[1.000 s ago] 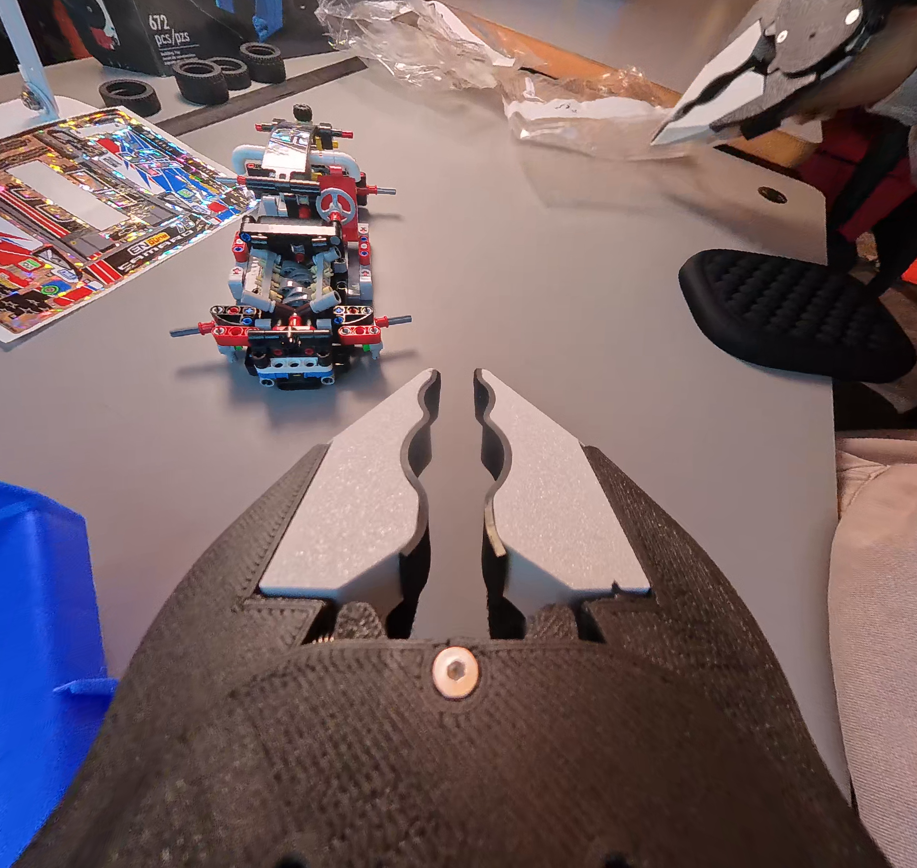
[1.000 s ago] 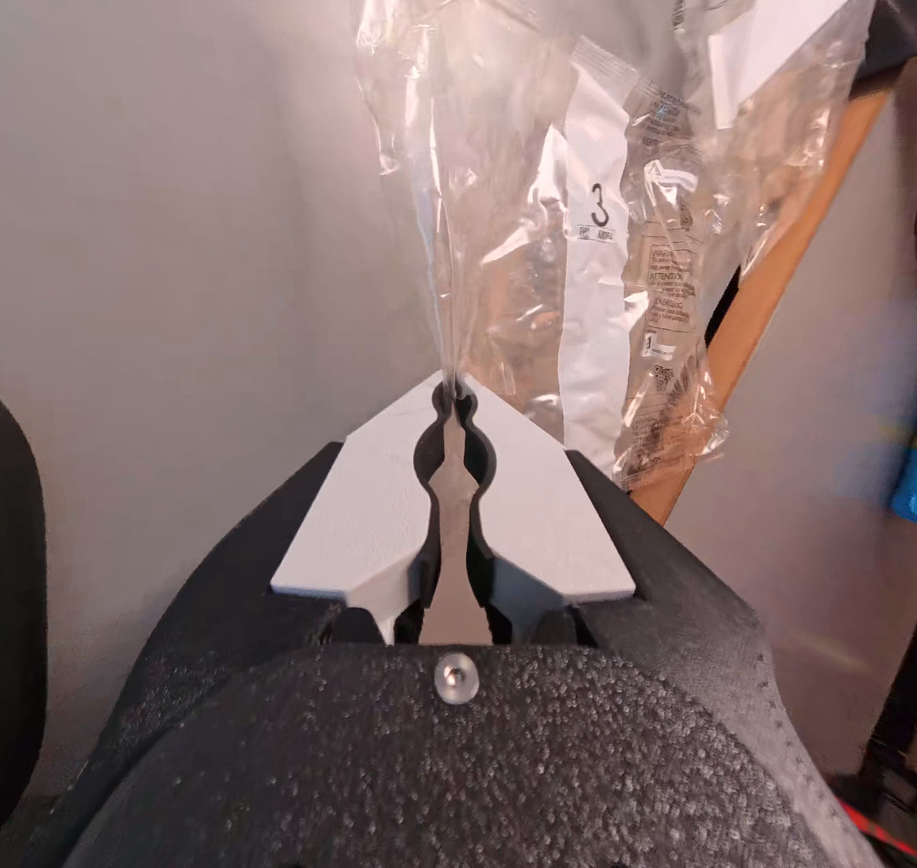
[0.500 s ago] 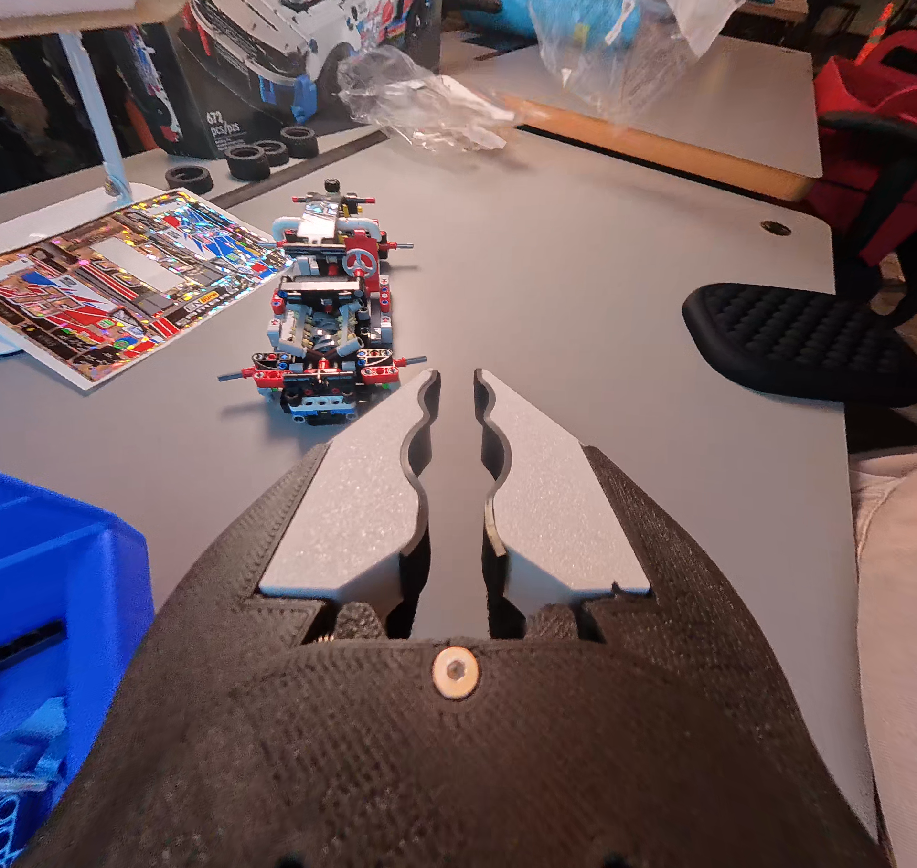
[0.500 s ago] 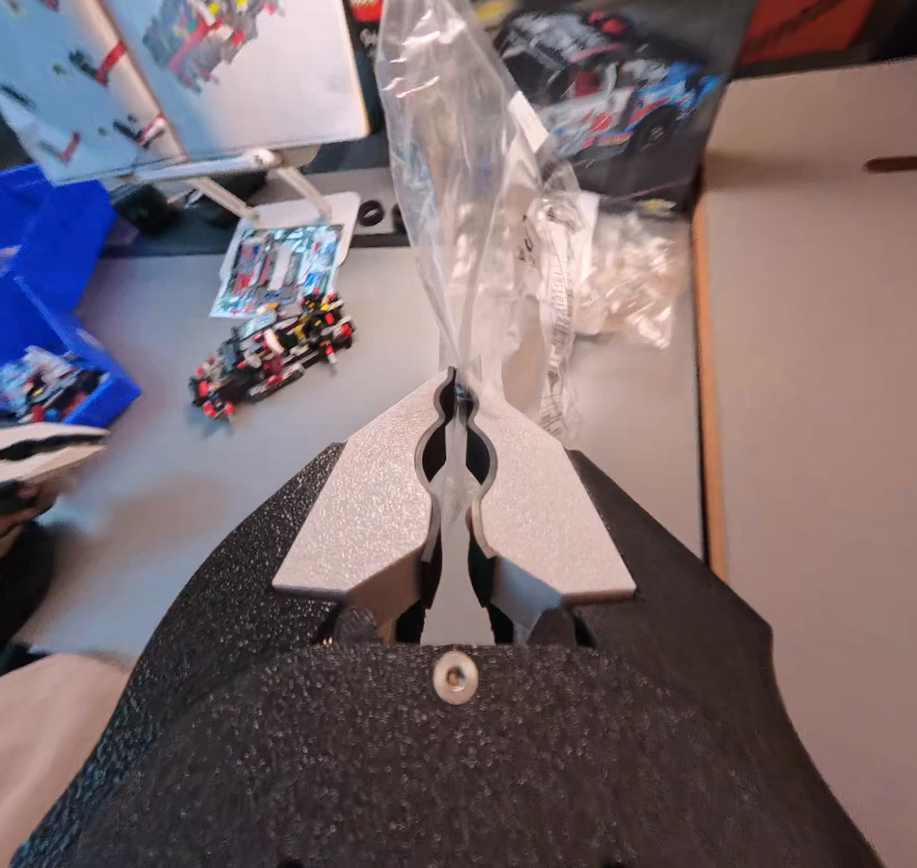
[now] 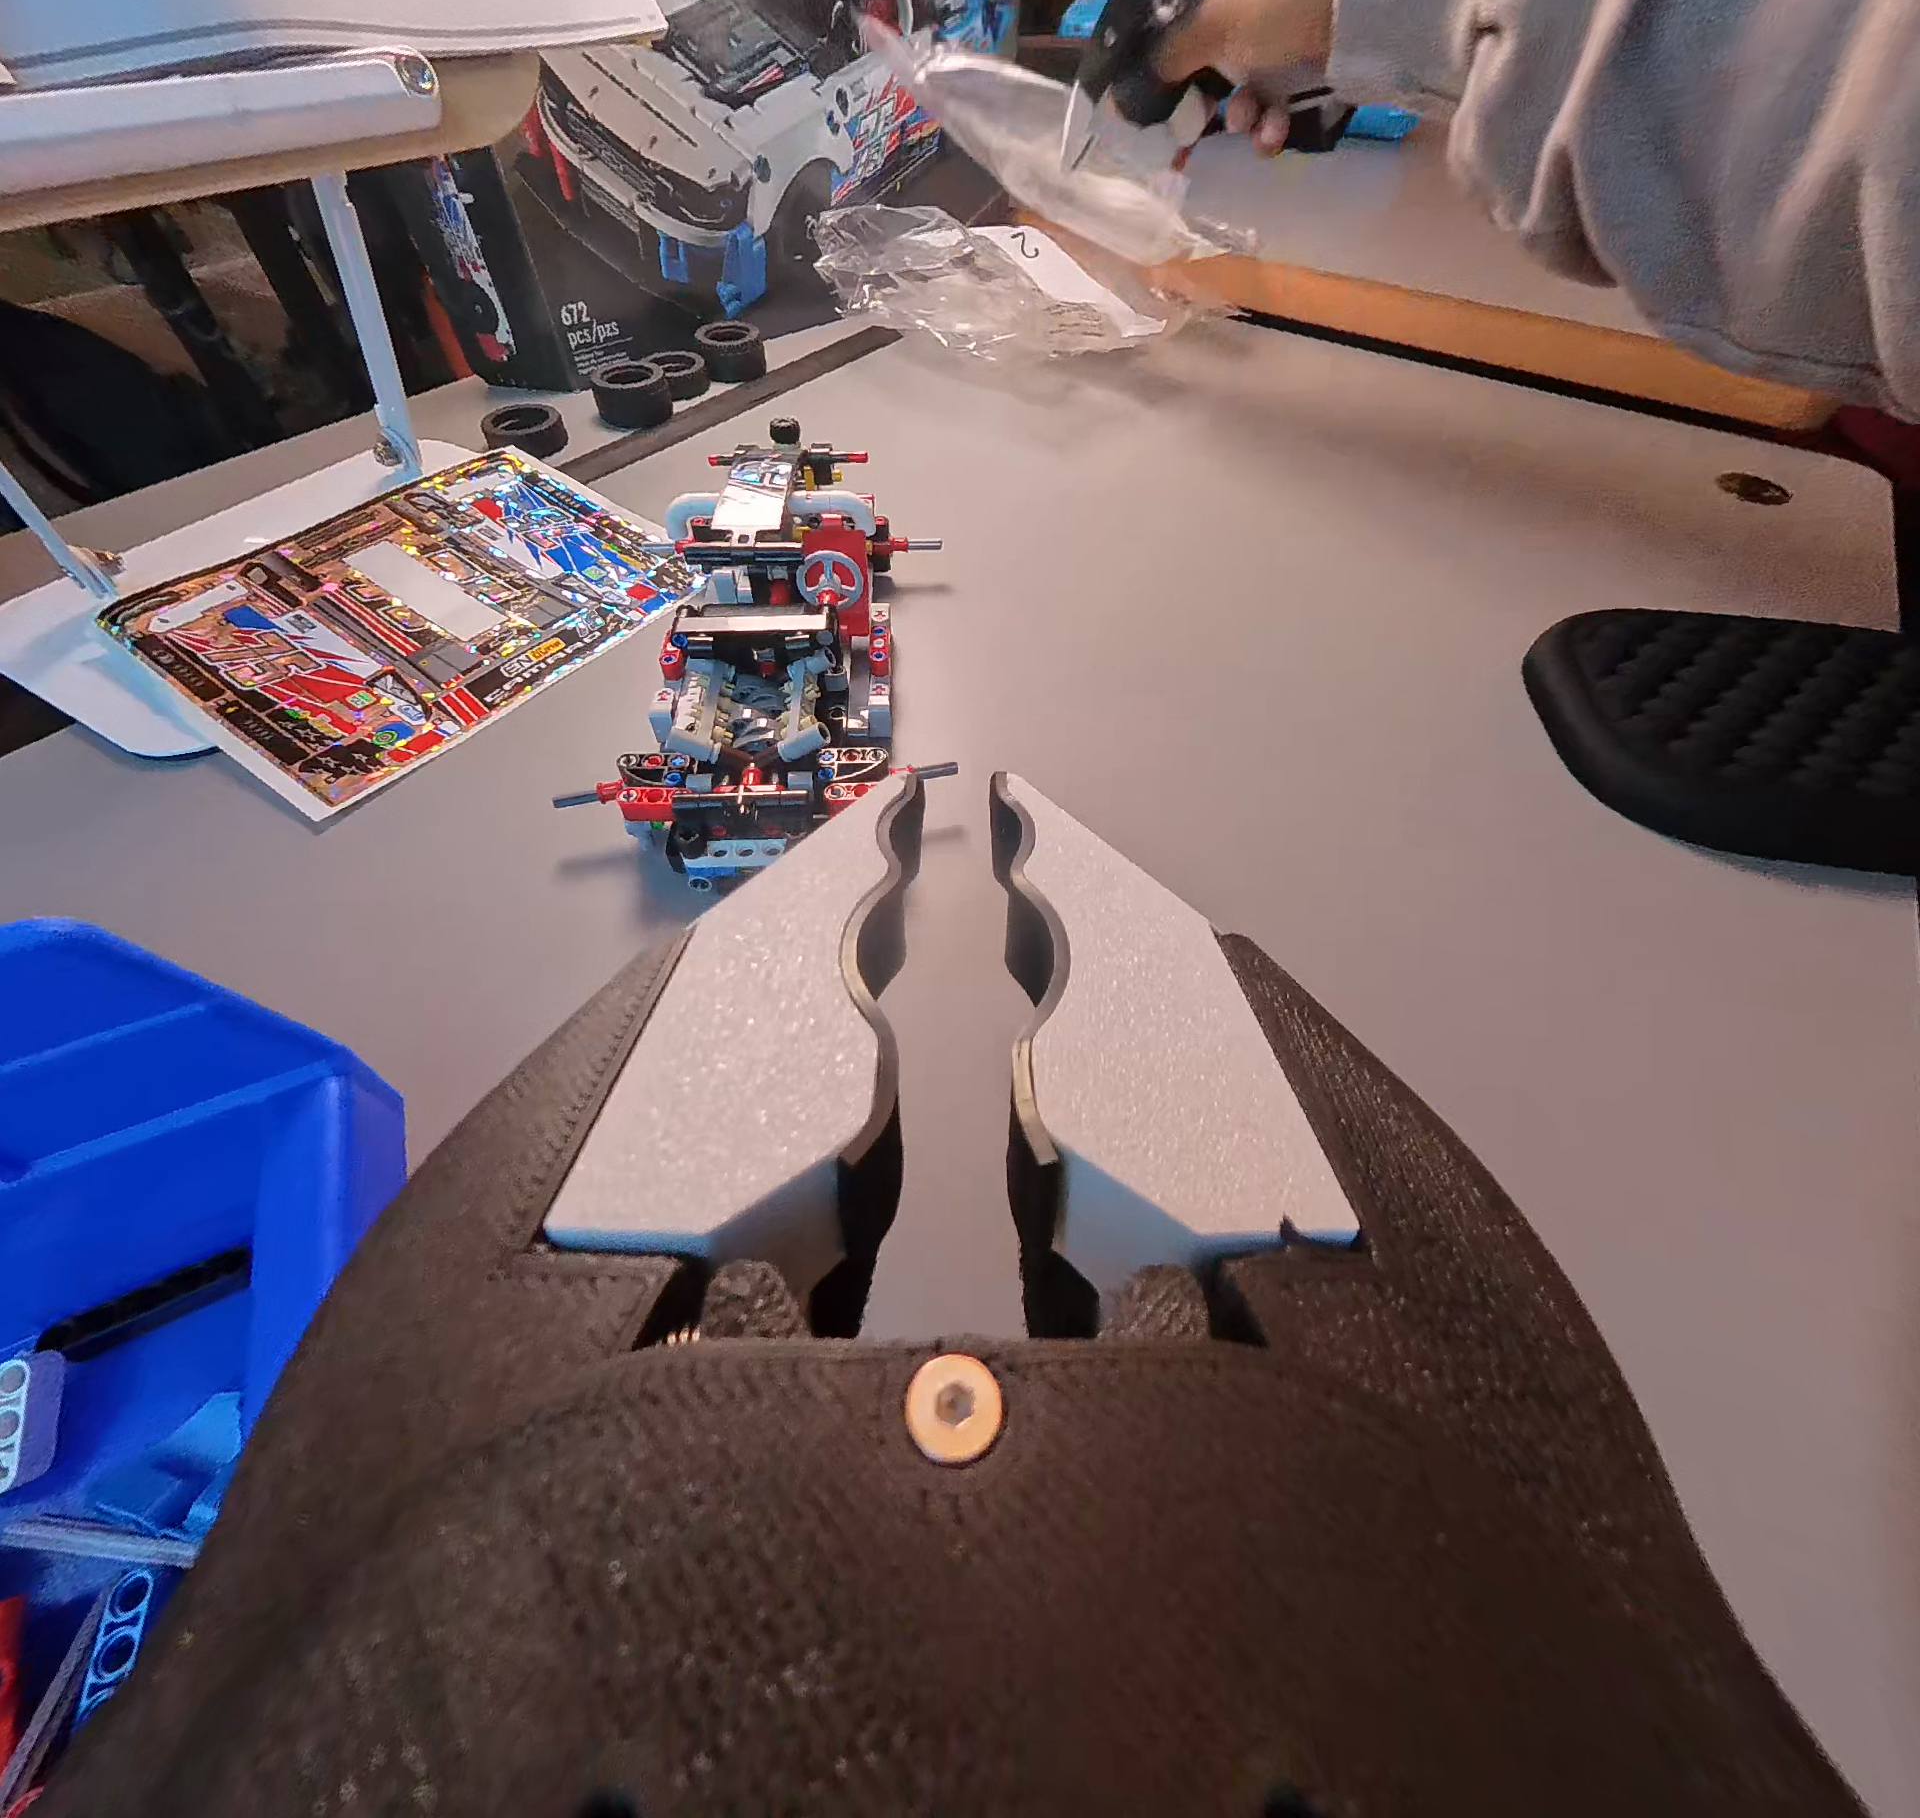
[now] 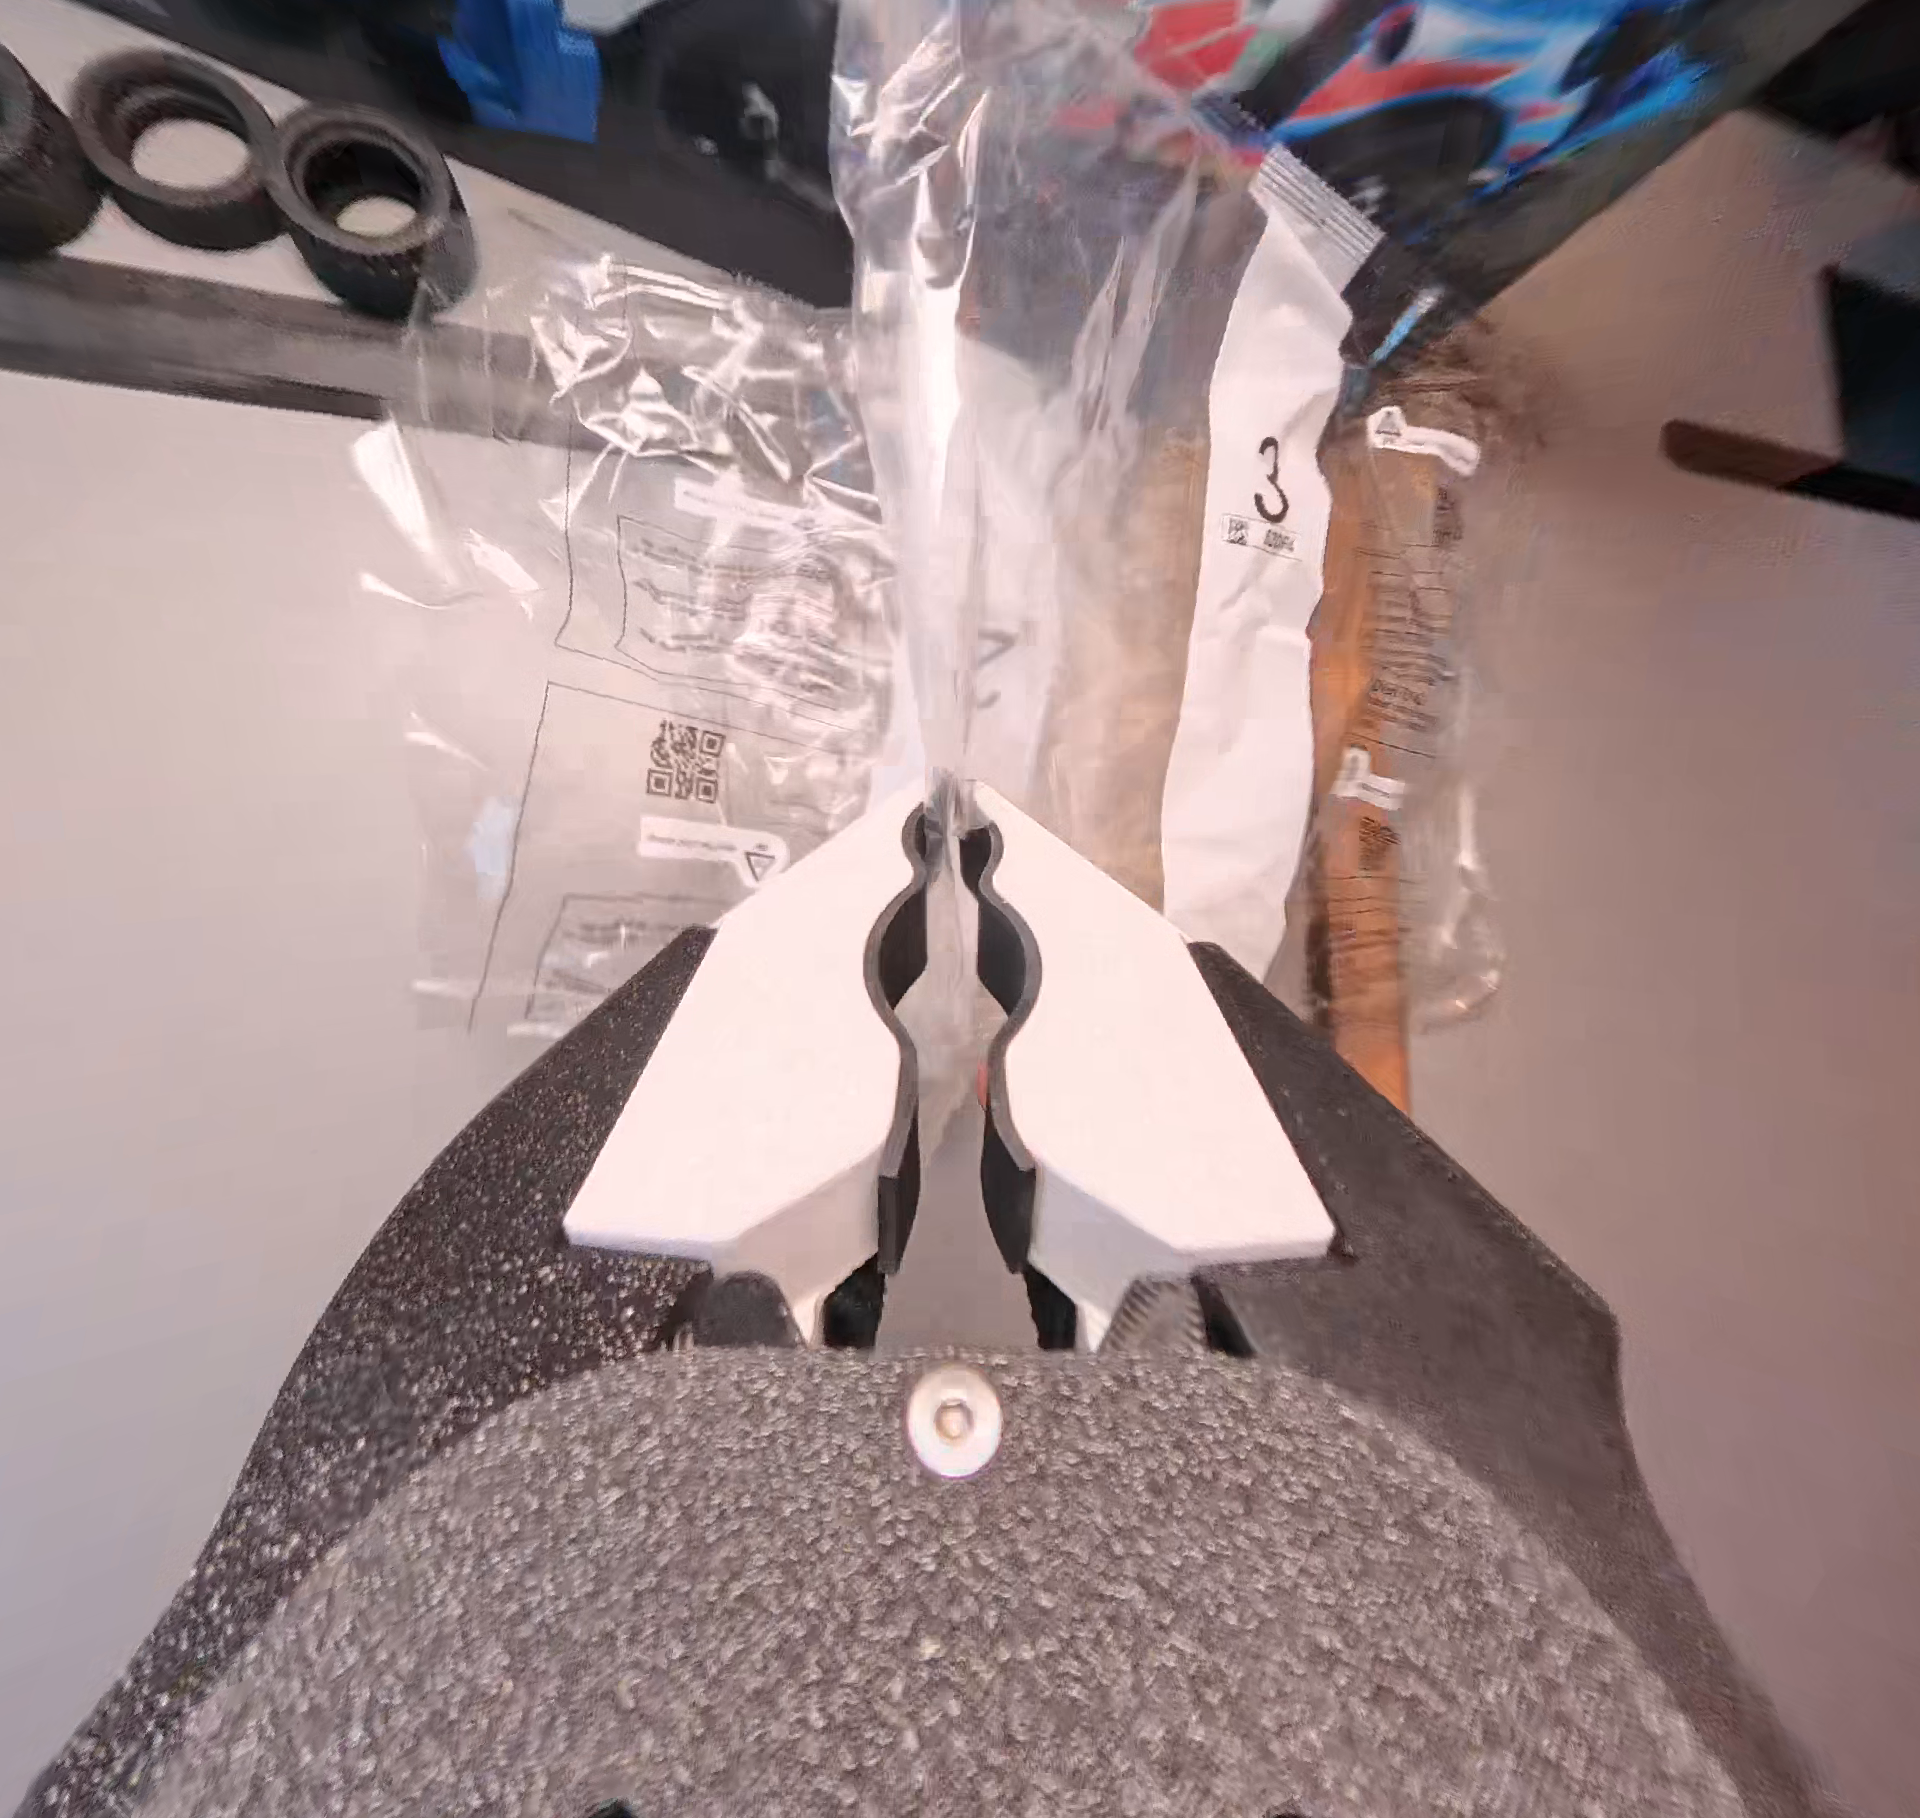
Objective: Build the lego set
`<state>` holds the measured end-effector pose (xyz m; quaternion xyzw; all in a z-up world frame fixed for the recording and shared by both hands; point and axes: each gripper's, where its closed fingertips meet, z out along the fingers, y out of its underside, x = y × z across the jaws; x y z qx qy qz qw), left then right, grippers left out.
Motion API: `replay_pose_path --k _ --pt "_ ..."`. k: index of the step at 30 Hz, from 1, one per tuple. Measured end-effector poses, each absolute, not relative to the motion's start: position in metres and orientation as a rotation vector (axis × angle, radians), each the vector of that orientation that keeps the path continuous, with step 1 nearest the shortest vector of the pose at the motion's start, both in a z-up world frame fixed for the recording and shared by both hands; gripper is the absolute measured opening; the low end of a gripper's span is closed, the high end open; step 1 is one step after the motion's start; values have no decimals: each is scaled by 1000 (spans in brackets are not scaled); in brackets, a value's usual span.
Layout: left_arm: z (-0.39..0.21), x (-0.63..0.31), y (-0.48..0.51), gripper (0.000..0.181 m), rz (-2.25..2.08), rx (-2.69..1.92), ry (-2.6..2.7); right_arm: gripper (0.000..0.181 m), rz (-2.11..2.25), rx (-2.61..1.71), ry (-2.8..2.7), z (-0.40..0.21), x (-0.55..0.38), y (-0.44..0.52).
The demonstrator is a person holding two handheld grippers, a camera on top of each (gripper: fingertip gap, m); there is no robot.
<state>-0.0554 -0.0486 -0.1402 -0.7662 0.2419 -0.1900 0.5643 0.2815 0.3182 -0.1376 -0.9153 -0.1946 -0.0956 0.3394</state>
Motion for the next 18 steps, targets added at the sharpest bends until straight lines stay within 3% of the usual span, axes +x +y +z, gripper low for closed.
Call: replay_pose_path --k 5,10,14,16,18 --pt "-152 -61 -45 11 -455 -1843 553 22 -78 -2489 -576 -190 241 334" --pt "-159 -62 -42 11 -479 -1865 541 48 291 -2315 -675 -134 204 326" --pt "-163 -59 -41 11 -491 -1879 550 43 496 -2173 -652 -86 208 330" --pt "-166 -57 -42 11 -496 -1885 558 26 347 -2200 -559 -94 241 351" --pt "-167 -54 -42 11 -501 -1888 567 23 194 -2277 -581 -127 262 361"
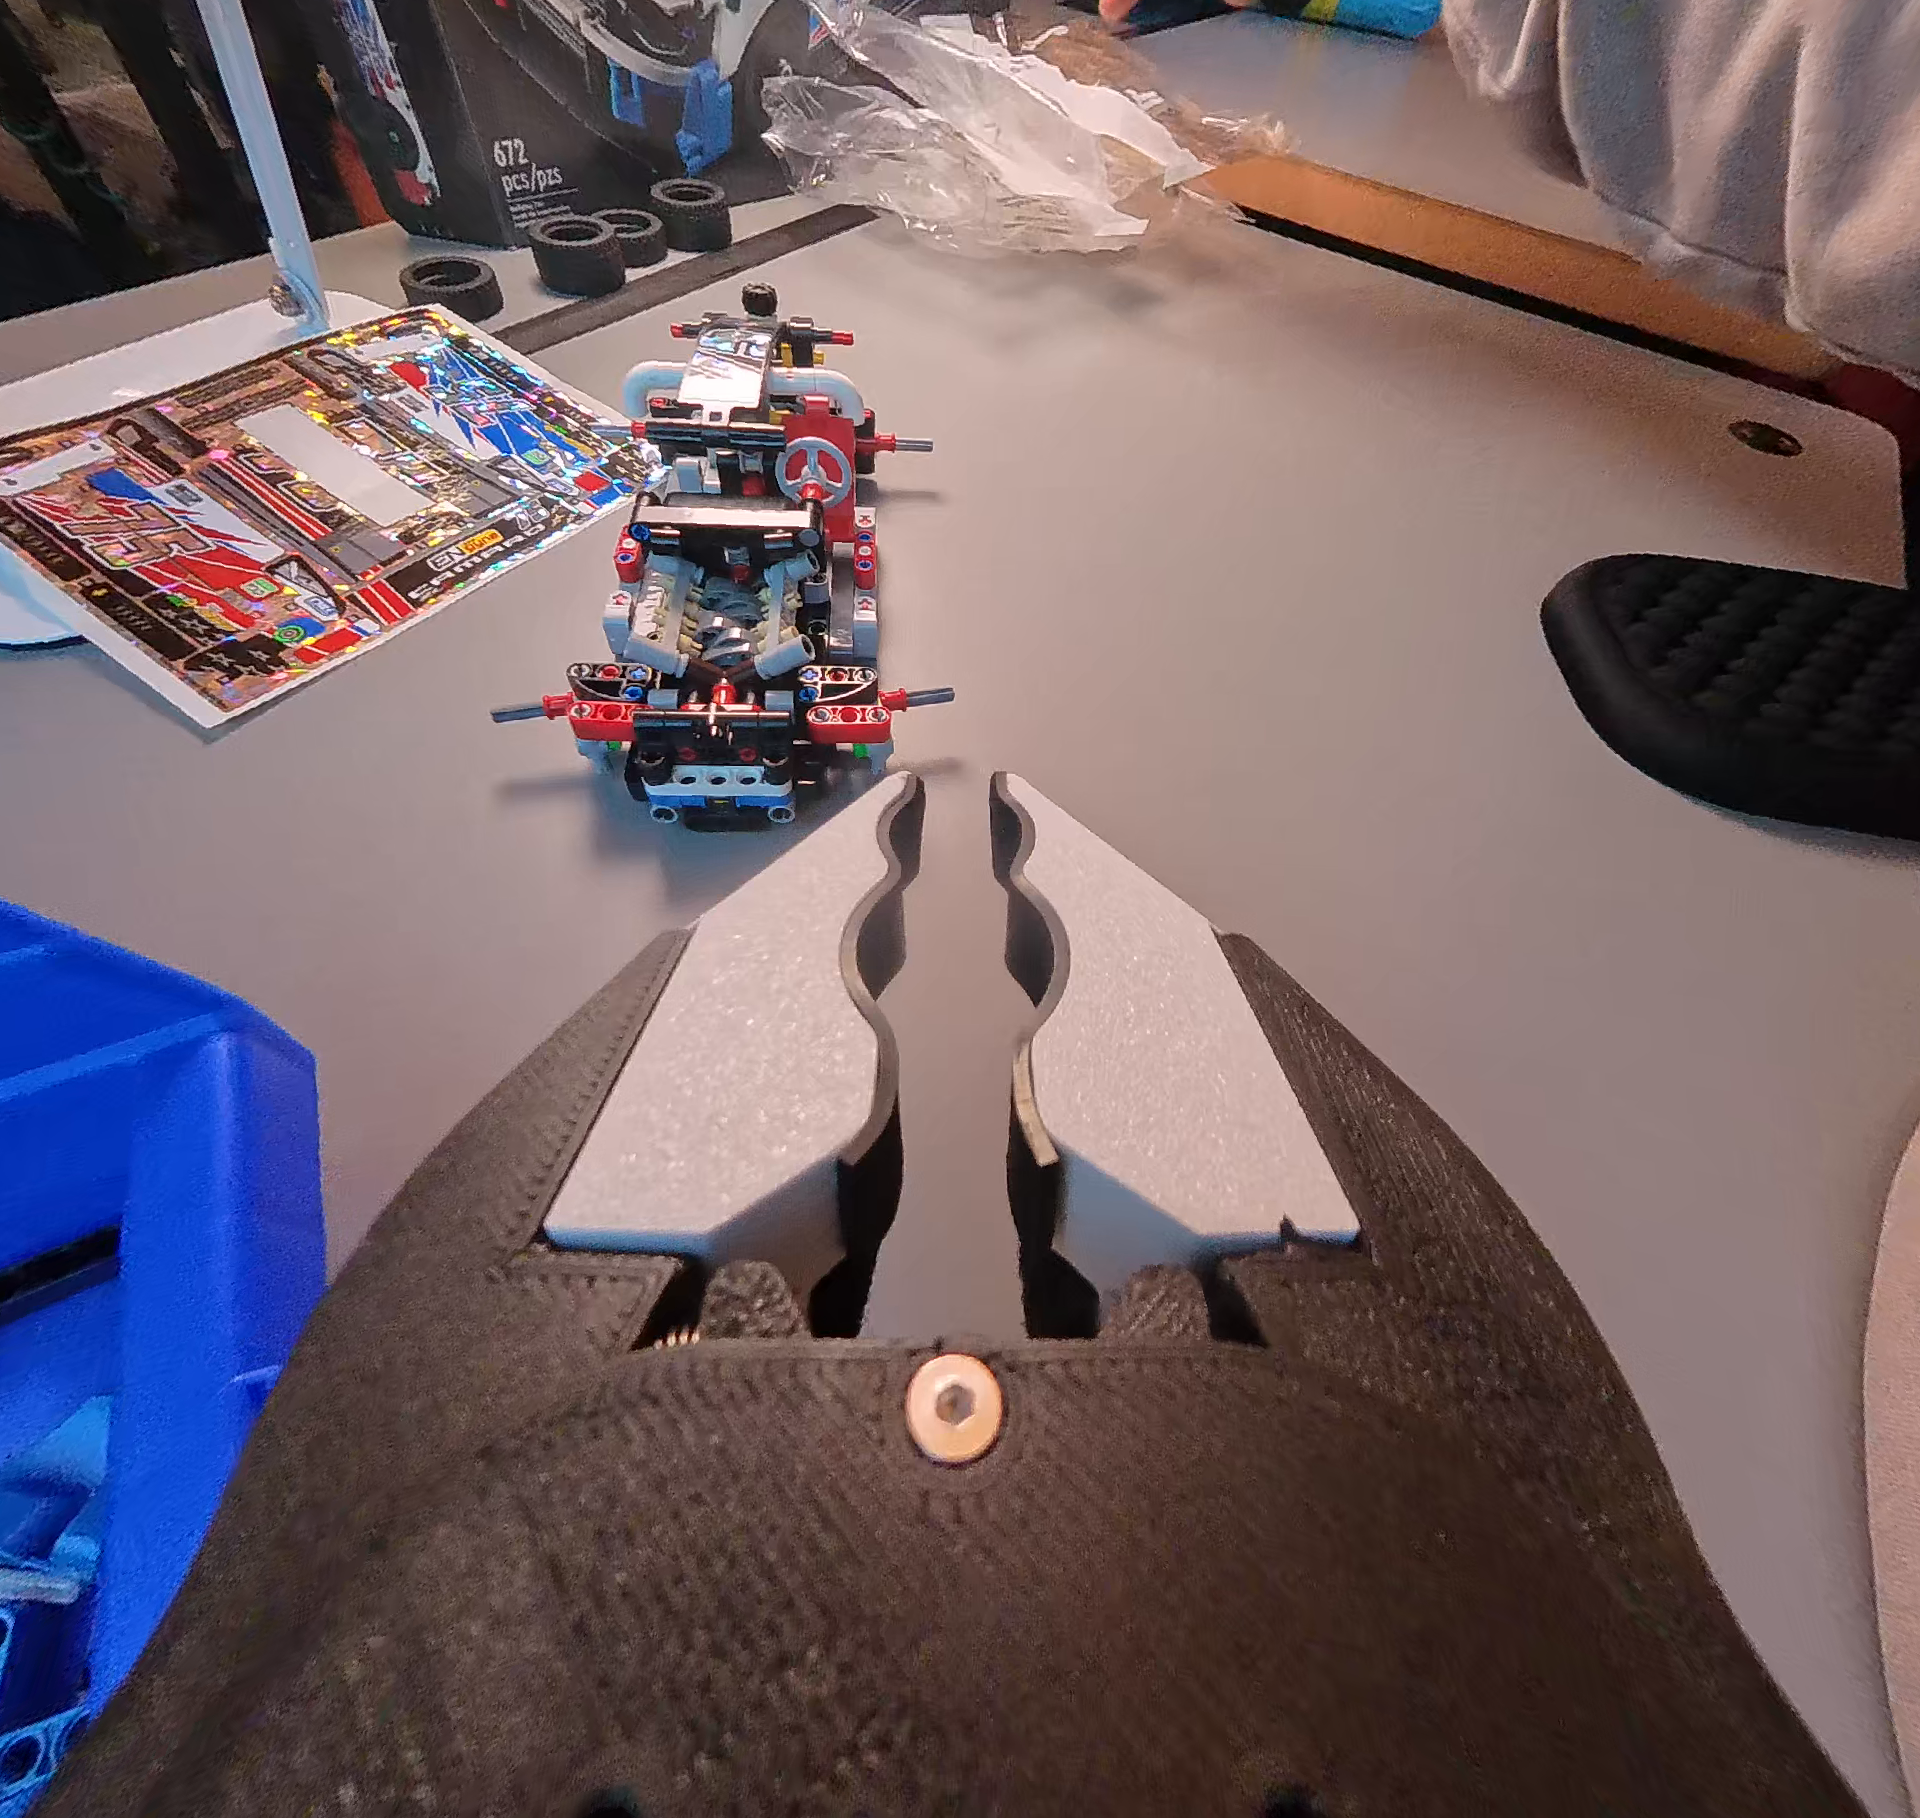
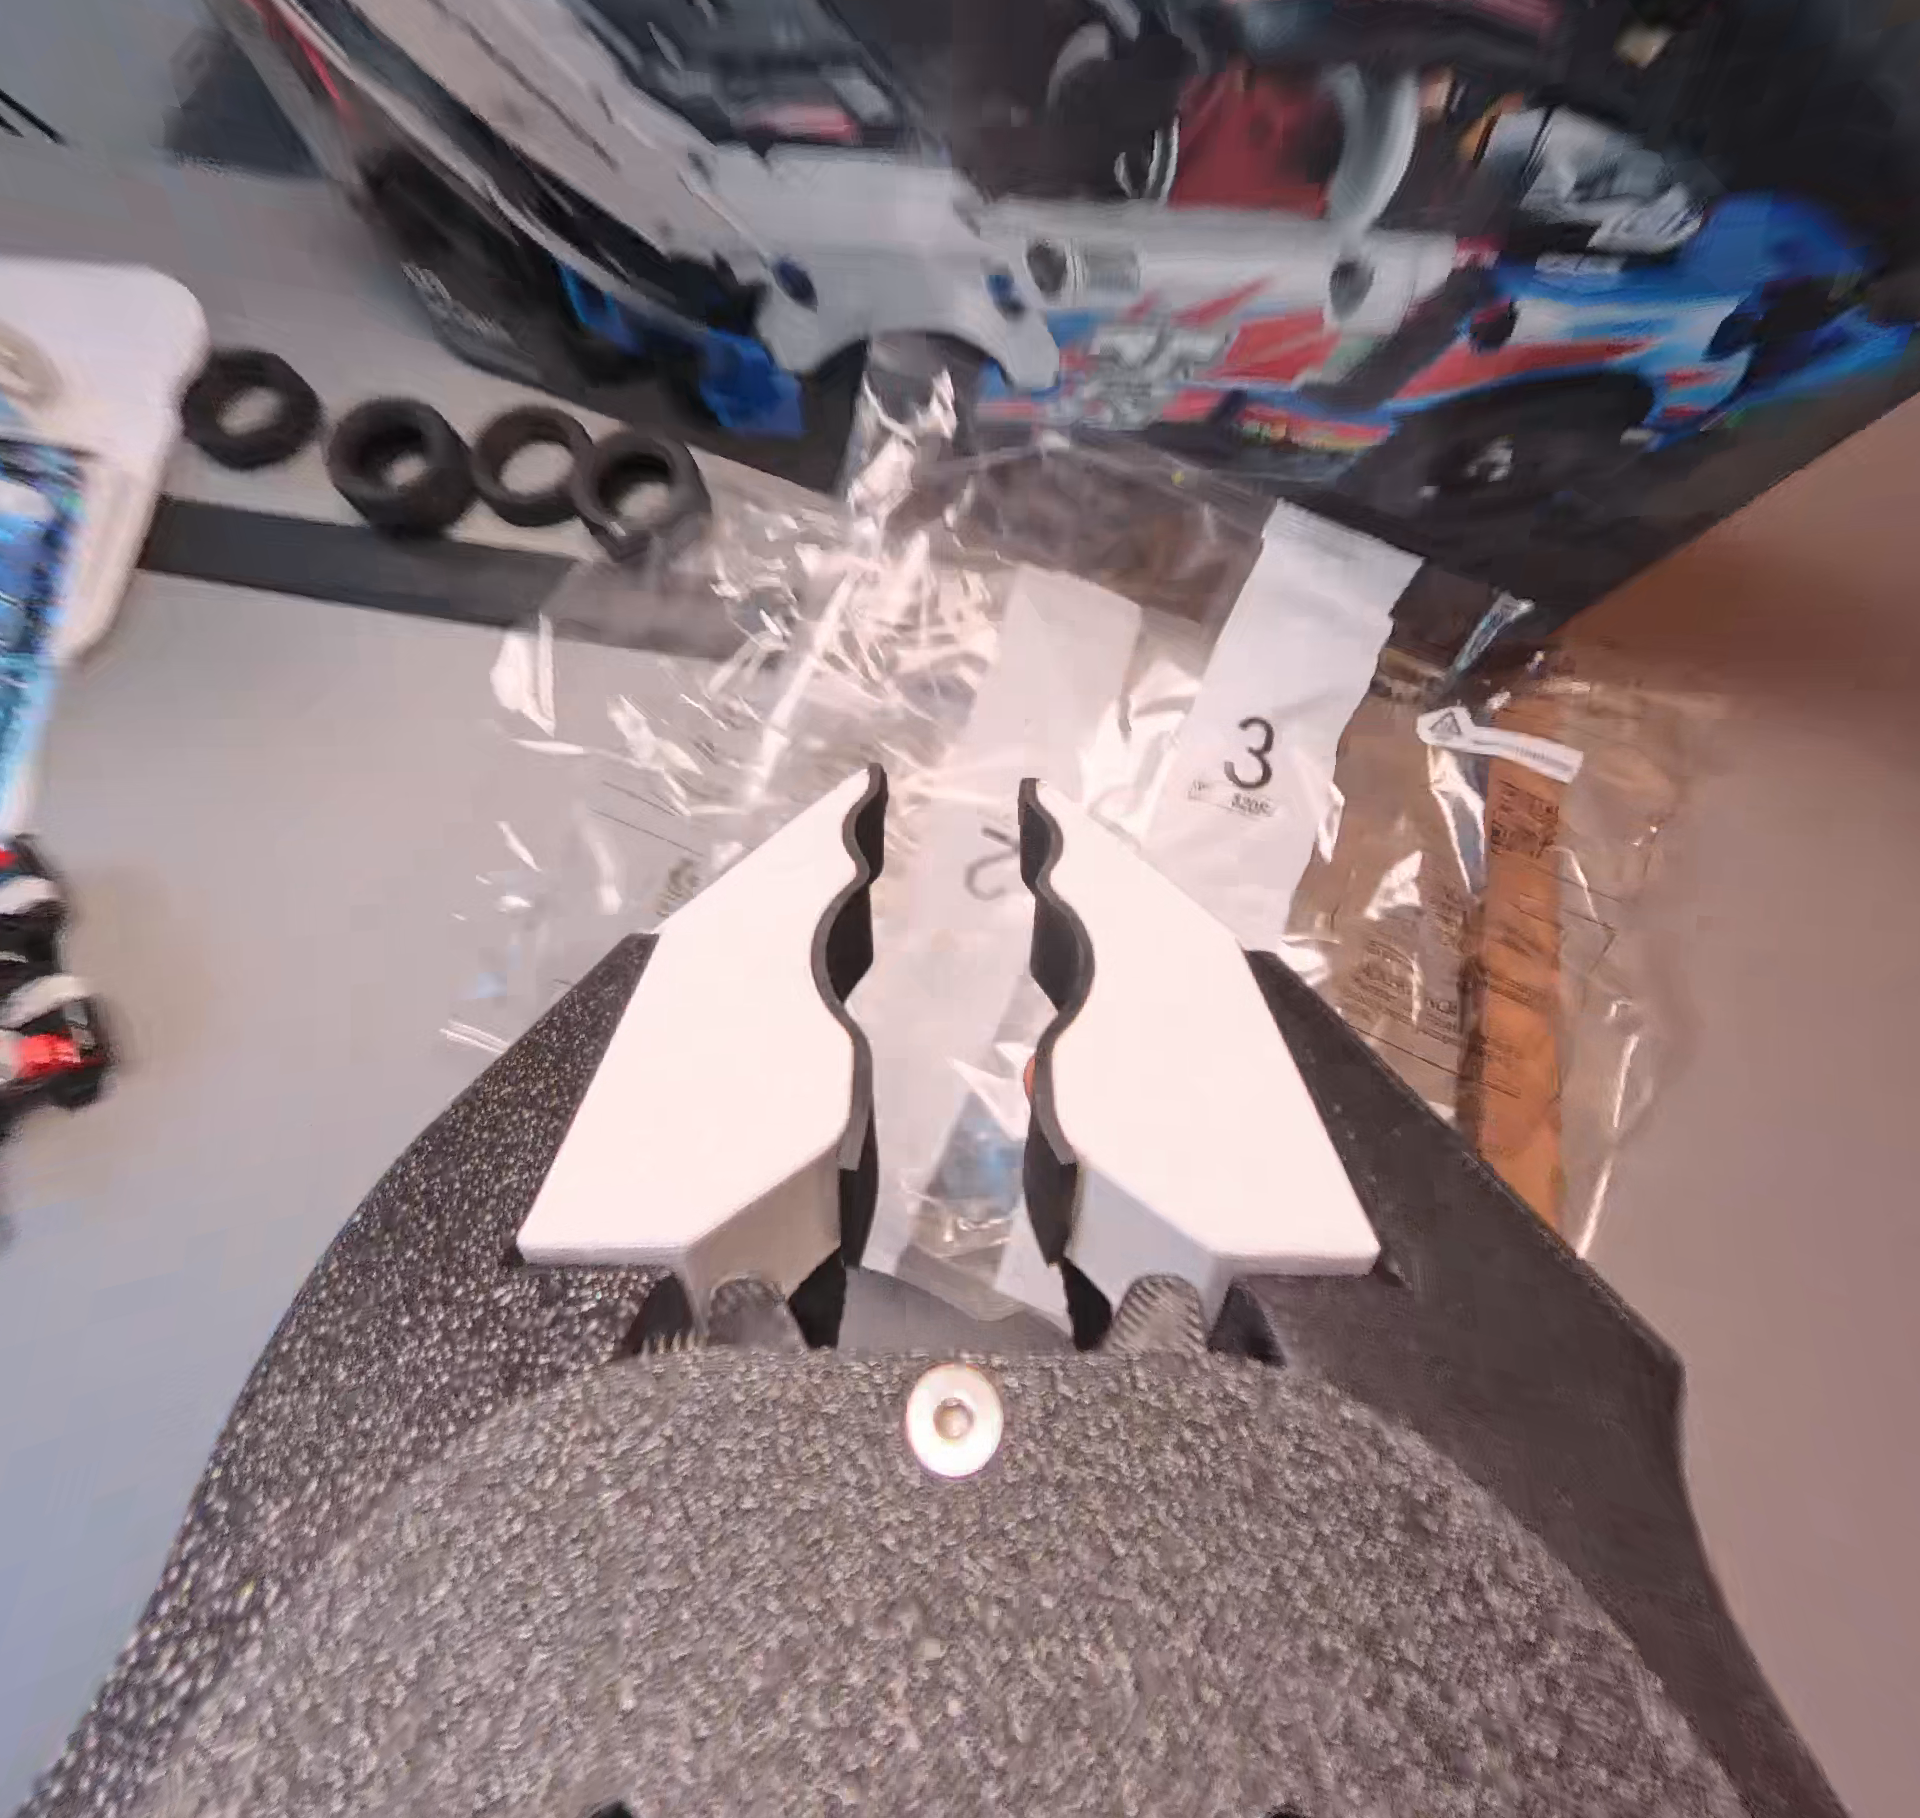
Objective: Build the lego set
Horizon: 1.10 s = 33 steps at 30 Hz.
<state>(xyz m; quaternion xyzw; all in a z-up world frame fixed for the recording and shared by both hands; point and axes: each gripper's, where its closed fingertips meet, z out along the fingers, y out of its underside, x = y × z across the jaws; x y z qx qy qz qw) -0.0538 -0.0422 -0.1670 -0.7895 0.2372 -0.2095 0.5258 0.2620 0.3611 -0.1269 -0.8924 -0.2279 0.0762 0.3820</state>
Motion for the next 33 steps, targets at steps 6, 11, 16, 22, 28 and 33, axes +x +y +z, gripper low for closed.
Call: replay_pose_path --k 6,11,16,22,28,33 --pt "-172 -51 -42 11 -499 -1900 574 34 -157 -2361 -896 -215 269 367" --pt "-178 -50 -40 11 -506 -1921 566 40 -203 -2338 -1013 -224 270 381" --pt "-182 -45 -39 11 -511 -1927 584 46 -86 -2367 -1023 -234 272 388" --pt "-180 -43 -41 11 -500 -1917 599 59 53 -2308 -934 -205 272 393" --pt "-164 -52 -37 11 -456 -1864 558 58 207 -1891 -712 -80 261 360" --pt "-139 -66 -36 12 -421 -1781 482 60 550 -1671 -603 -36 217 243"
